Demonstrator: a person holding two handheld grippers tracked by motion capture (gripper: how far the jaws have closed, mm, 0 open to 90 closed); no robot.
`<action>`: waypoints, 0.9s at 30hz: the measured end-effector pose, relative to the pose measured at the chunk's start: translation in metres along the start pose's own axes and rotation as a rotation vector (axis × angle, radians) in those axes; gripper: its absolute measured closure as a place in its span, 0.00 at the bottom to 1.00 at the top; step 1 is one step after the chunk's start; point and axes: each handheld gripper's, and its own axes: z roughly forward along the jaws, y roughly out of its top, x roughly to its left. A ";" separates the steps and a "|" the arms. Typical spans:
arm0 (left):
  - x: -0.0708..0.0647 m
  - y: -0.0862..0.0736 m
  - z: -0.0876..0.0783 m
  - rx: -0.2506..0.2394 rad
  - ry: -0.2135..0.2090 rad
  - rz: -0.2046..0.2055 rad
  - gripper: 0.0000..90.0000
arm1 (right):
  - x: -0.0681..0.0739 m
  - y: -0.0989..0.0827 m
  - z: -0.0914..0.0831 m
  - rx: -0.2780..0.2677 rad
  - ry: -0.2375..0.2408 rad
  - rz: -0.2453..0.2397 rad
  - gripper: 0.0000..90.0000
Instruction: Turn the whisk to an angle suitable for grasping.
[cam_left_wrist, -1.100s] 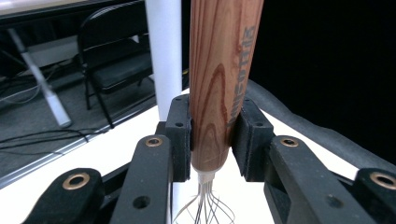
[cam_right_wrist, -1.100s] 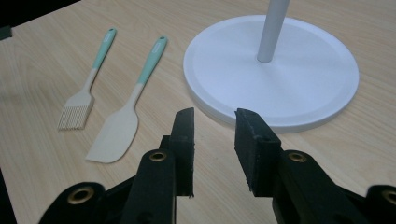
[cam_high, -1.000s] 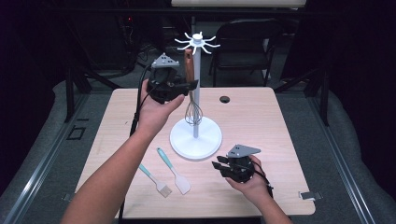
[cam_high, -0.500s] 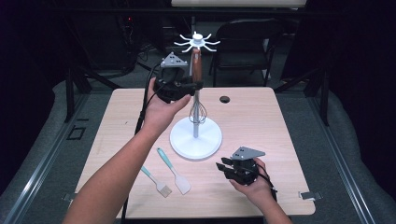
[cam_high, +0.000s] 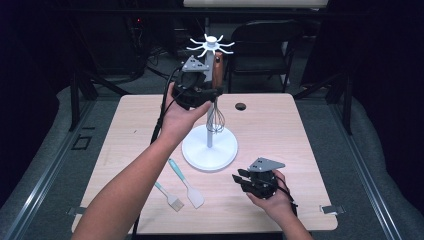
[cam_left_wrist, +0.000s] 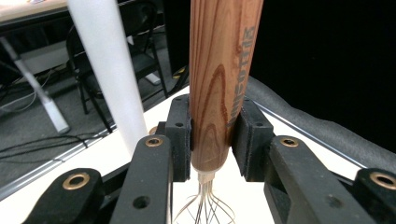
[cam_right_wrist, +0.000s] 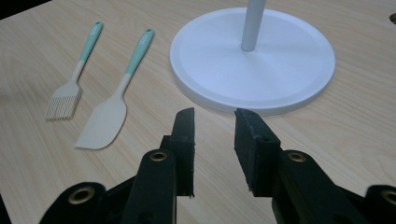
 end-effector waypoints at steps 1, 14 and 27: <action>0.001 0.001 0.001 0.004 0.003 -0.004 0.78 | 0.000 0.000 0.000 0.000 0.000 0.000 0.76; 0.020 -0.012 0.002 0.001 0.064 -0.065 0.78 | -0.001 0.000 0.000 -0.001 -0.002 -0.003 0.76; 0.028 -0.022 0.001 0.005 0.024 -0.060 0.74 | -0.002 0.000 0.001 0.006 -0.008 -0.003 0.76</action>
